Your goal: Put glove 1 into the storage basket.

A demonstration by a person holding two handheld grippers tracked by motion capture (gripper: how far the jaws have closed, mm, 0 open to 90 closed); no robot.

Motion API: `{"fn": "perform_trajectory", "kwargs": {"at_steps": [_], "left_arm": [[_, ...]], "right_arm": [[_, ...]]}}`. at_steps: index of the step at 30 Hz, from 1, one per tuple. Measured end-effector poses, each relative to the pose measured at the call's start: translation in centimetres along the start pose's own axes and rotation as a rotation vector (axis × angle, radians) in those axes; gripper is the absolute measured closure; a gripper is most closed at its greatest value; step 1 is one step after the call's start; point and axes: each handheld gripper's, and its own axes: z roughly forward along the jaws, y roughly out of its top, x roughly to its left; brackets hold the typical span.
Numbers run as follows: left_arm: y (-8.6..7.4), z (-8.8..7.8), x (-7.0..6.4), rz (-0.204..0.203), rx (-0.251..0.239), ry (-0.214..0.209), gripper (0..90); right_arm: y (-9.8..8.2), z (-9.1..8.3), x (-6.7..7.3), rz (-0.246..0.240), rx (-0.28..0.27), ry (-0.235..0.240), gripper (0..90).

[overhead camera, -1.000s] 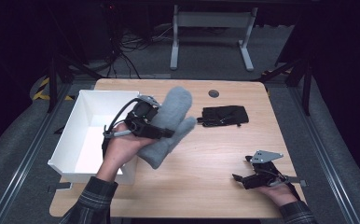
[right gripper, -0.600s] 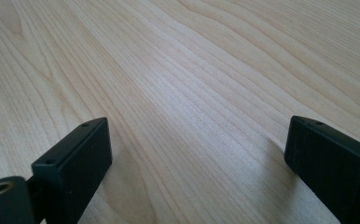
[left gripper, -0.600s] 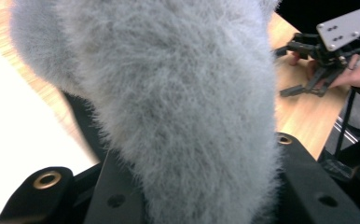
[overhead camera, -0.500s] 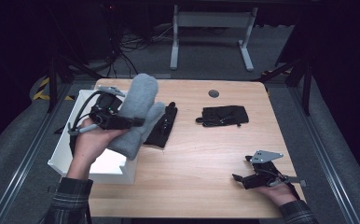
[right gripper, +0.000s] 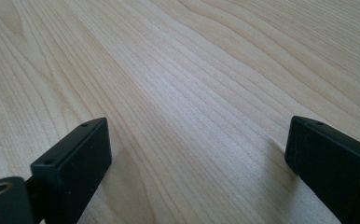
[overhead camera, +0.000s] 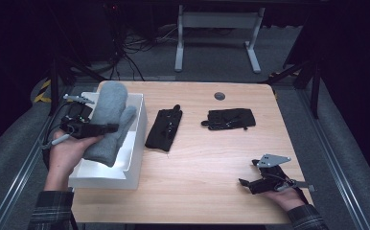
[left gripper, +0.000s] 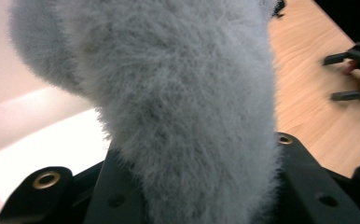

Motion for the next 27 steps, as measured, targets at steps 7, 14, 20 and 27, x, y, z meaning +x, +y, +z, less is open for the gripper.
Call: {"fn": "perform_trajectory", "kwargs": {"at_steps": [7, 14, 20, 27], "left_arm": [[-1.9, 2.1, 2.4, -0.056, 0.051, 0.037, 65.2], [-3.6, 5.2, 4.6, -0.112, 0.121, 0.041, 64.7], [-4.2, 7.7, 6.0, -0.143, 0.195, 0.039, 63.6], [-4.7, 10.1, 7.1, -0.149, 0.283, 0.018, 53.4]], "right_arm": [[0.0, 0.0, 0.0, -0.002, 0.001, 0.000, 7.3], [0.0, 0.1, -0.1, -0.003, 0.000, 0.000, 7.3], [0.1, 0.1, -0.1, -0.004, 0.000, 0.001, 7.4], [0.1, 0.1, -0.1, -0.004, 0.000, 0.001, 7.3]]}}
